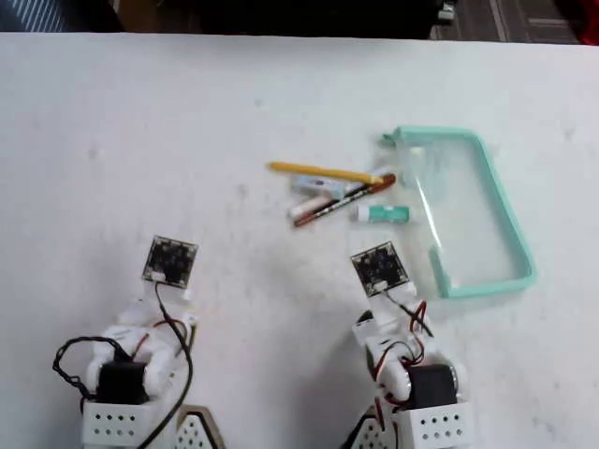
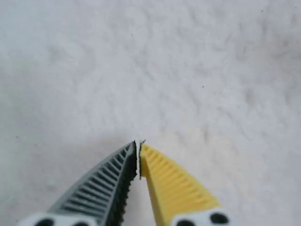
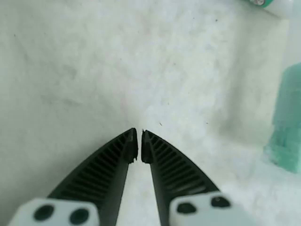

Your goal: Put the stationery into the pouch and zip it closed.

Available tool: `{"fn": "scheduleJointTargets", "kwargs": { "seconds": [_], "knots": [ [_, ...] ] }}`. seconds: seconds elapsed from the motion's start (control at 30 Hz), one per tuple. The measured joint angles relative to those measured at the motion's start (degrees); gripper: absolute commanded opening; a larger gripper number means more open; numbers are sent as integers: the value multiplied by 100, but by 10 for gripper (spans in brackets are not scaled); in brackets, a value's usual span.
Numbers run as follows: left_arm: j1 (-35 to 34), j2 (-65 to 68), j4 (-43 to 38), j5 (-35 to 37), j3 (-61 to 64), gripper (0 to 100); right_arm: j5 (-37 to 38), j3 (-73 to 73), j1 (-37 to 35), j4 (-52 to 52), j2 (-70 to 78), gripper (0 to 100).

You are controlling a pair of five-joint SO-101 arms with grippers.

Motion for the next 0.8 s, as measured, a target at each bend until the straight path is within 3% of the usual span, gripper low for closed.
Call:
{"fn": "scheduleJointTargets", "kwargs": {
  "seconds": [0.8],
  "knots": [
    [0,0,-141,0,0,68,0,0,0,0,0,19]
  ]
}}
